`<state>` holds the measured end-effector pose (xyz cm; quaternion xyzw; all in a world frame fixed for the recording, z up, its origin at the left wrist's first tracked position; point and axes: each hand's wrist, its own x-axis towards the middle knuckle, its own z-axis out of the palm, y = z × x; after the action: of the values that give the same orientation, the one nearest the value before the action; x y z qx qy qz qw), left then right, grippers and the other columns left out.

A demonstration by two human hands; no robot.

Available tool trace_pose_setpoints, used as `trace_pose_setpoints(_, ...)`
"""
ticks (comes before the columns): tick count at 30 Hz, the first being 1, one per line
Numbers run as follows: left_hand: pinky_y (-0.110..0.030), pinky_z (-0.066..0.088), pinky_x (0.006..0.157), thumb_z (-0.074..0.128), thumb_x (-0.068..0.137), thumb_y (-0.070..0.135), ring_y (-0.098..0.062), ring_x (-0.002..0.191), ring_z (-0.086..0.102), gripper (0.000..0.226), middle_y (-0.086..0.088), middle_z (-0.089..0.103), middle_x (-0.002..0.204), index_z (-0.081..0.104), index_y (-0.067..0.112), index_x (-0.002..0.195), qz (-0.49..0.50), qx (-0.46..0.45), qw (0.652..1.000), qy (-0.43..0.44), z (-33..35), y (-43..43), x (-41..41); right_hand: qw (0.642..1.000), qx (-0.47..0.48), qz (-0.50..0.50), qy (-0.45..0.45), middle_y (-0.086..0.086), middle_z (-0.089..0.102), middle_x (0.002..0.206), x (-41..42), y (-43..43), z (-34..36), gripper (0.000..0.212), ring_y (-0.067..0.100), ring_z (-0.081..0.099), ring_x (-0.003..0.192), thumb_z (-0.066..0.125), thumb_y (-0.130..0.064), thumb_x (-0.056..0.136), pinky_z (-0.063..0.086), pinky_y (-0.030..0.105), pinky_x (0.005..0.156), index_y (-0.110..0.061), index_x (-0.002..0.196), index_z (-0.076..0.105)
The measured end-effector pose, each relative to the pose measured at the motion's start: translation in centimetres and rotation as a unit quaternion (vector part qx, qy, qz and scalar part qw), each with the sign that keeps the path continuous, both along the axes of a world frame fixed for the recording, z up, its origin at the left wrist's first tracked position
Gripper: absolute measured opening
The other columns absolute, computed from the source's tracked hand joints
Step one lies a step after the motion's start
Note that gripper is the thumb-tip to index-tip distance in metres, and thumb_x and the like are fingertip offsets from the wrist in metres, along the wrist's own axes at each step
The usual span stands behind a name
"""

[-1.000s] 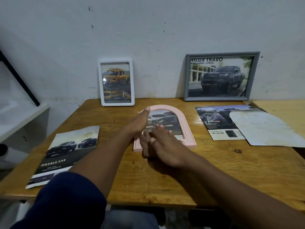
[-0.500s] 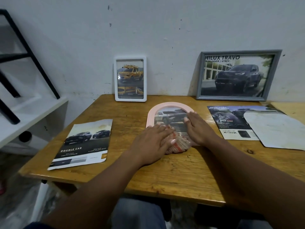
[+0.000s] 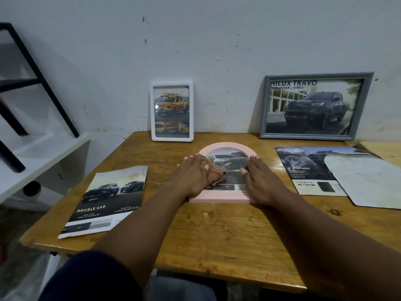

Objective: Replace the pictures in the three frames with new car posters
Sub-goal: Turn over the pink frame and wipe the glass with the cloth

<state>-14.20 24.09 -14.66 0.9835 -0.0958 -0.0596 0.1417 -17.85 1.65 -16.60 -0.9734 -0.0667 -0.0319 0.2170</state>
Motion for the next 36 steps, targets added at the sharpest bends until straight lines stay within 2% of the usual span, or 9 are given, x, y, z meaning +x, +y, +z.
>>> trace_pose_setpoints(12, -0.047, 0.000, 0.126, 0.017, 0.108, 0.048, -0.027, 0.157, -0.004, 0.063, -0.008, 0.002, 0.171, 0.007, 0.019, 0.163, -0.047, 0.047, 0.998, -0.022, -0.3, -6.2, 11.0, 1.000, -0.013, -0.003, -0.016, 0.006, 0.007, 0.166, -0.3, 0.5, 0.6, 0.061, 0.015, -0.001, 0.152, 0.019, -0.043, 0.106, -0.002, 0.025, 0.119, -0.012, 0.158, 0.013)
trace_pose_setpoints(18, -0.046, -0.004, 0.124, 0.016, 0.109, 0.047, -0.025, 0.156, -0.009, 0.061, -0.005, -0.002, 0.171, 0.003, 0.024, 0.163, -0.116, 0.060, 0.991, -0.004, 0.3, -9.6, 11.8, 0.998, 0.019, -0.011, -0.056, 0.010, 0.020, 0.164, 0.5, -0.1, 0.0, 0.057, 0.017, 0.010, 0.152, 0.024, -0.036, 0.106, -0.002, 0.019, 0.116, -0.007, 0.156, 0.023)
trace_pose_setpoints(21, -0.046, -0.007, 0.123, 0.013, 0.108, 0.052, -0.025, 0.156, -0.012, 0.062, -0.005, -0.007, 0.170, -0.004, 0.029, 0.162, -0.128, 0.008, 0.991, 0.023, 0.7, -8.6, 10.9, 0.996, 0.062, -0.003, -0.067, 0.011, 0.033, 0.158, 0.5, -0.2, -0.3, 0.050, 0.020, 0.023, 0.148, 0.032, -0.030, 0.106, 0.010, 0.022, 0.118, -0.009, 0.151, 0.033)
trace_pose_setpoints(23, -0.045, -0.007, 0.123, 0.015, 0.106, 0.056, -0.023, 0.155, -0.012, 0.064, -0.003, -0.007, 0.170, -0.006, 0.031, 0.162, -0.105, -0.076, 0.991, -0.001, 1.2, -7.5, 9.6, 0.991, 0.106, -0.014, -0.080, 0.008, 0.047, 0.144, 0.8, -0.4, 0.1, 0.041, 0.023, 0.038, 0.137, 0.041, -0.029, 0.103, 0.028, 0.032, 0.115, -0.015, 0.141, 0.042)
trace_pose_setpoints(25, -0.043, -0.004, 0.123, 0.020, 0.106, 0.056, -0.021, 0.156, -0.010, 0.068, 0.000, -0.005, 0.170, -0.004, 0.027, 0.162, -0.067, -0.125, 0.989, -0.037, 1.3, -6.0, 8.2, 0.989, 0.068, -0.066, -0.117, 0.008, 0.045, 0.144, 1.9, -0.5, 1.1, 0.046, 0.025, 0.037, 0.137, 0.048, -0.036, 0.098, 0.032, 0.045, 0.114, -0.019, 0.140, 0.041)
trace_pose_setpoints(27, -0.043, -0.001, 0.124, 0.026, 0.106, 0.055, -0.021, 0.156, -0.009, 0.070, 0.001, -0.004, 0.170, 0.000, 0.024, 0.163, -0.035, -0.101, 0.993, -0.040, 0.7, -4.4, 6.7, 0.986, -0.010, -0.080, -0.148, 0.007, 0.033, 0.155, 3.3, -0.1, 2.5, 0.058, 0.027, 0.025, 0.145, 0.053, -0.041, 0.094, 0.025, 0.050, 0.118, -0.022, 0.146, 0.035)
trace_pose_setpoints(30, -0.044, 0.000, 0.125, 0.032, 0.106, 0.051, -0.024, 0.156, -0.009, 0.072, -0.004, -0.004, 0.171, 0.001, 0.019, 0.163, -0.006, -0.055, 0.998, -0.011, -0.8, -2.7, 4.6, 0.994, -0.084, 0.006, -0.069, 0.002, 0.018, 0.164, 5.6, 1.4, 3.9, 0.068, 0.027, 0.012, 0.150, 0.057, -0.040, 0.093, 0.019, 0.052, 0.119, -0.029, 0.153, 0.025)
trace_pose_setpoints(32, -0.042, -0.002, 0.124, 0.032, 0.107, 0.048, -0.024, 0.156, -0.011, 0.074, -0.006, -0.009, 0.170, -0.003, 0.015, 0.163, 0.006, -0.031, 1.000, -0.004, -1.6, -2.4, 3.5, 0.992, -0.127, 0.027, -0.010, 0.002, 0.023, 0.162, 6.7, 1.9, 3.6, 0.062, 0.029, 0.023, 0.147, 0.054, -0.038, 0.095, 0.027, 0.052, 0.116, -0.031, 0.152, 0.030)
trace_pose_setpoints(36, -0.043, -0.003, 0.124, 0.026, 0.106, 0.055, -0.025, 0.156, -0.013, 0.078, -0.007, -0.013, 0.170, -0.007, 0.012, 0.162, 0.022, -0.014, 0.999, -0.024, -2.0, -2.3, 2.7, 0.991, -0.118, -0.003, -0.065, 0.005, 0.053, 0.138, 7.1, 1.5, 3.7, 0.039, 0.027, 0.051, 0.119, 0.061, -0.028, 0.092, 0.046, 0.044, 0.098, -0.025, 0.131, 0.056)
